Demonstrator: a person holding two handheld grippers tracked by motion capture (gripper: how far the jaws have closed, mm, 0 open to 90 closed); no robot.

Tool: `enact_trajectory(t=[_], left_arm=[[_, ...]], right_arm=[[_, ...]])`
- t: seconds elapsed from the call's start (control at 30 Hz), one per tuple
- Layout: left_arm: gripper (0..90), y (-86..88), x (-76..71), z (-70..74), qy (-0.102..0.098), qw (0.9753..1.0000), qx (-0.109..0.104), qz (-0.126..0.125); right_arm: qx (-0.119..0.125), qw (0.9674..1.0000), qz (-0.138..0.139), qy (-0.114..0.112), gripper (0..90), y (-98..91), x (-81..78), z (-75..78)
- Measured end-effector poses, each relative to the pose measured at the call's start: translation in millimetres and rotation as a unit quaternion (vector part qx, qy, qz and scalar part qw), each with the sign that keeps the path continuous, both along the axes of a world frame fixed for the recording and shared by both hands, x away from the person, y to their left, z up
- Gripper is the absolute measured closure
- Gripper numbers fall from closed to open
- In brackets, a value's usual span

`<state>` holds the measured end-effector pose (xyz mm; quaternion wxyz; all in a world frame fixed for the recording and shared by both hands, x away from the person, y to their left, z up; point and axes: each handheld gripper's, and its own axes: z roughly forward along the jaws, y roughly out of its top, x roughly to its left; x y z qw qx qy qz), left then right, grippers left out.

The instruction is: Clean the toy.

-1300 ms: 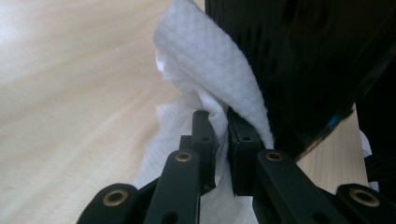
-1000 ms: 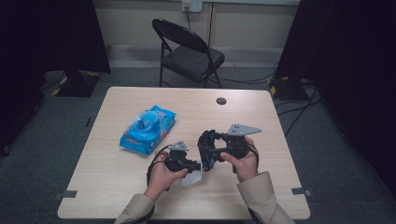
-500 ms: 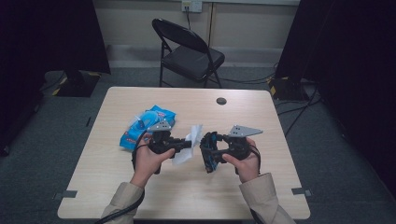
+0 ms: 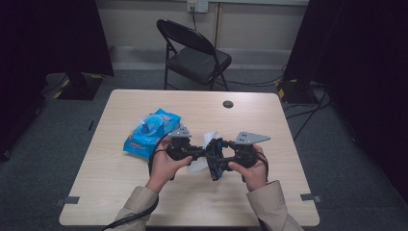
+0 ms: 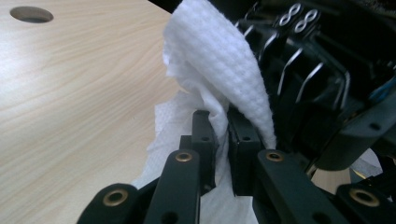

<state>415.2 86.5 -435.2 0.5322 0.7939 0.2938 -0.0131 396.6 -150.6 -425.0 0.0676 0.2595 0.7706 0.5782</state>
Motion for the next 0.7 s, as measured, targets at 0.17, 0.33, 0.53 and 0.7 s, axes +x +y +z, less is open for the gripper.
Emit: enact_trajectory(t=[0.17, 0.33, 0.53, 0.7], left_arm=[[83.3, -5.7, -2.3, -8.7, 0.007, 0.9999, 0.007, -0.008], [83.3, -15.2, -5.1, -17.9, 0.013, 0.9996, 0.015, -0.020], [83.2, -25.9, -12.6, -33.2, 0.028, 0.9989, 0.020, -0.033], [83.1, -26.5, -21.9, -47.1, 0.034, 0.9976, 0.041, -0.045]], right_arm=[[0.009, 1.0000, -0.004, 0.002, 25.4, -3.3, -1.2, 0.4], [0.012, 0.9999, -0.009, -0.003, 25.5, -5.5, -4.6, 2.8], [0.021, 0.9995, -0.022, -0.003, 25.4, -13.6, -6.4, 7.6], [0.029, 0.9987, -0.041, -0.006, 25.5, -23.4, -4.7, 10.8]])
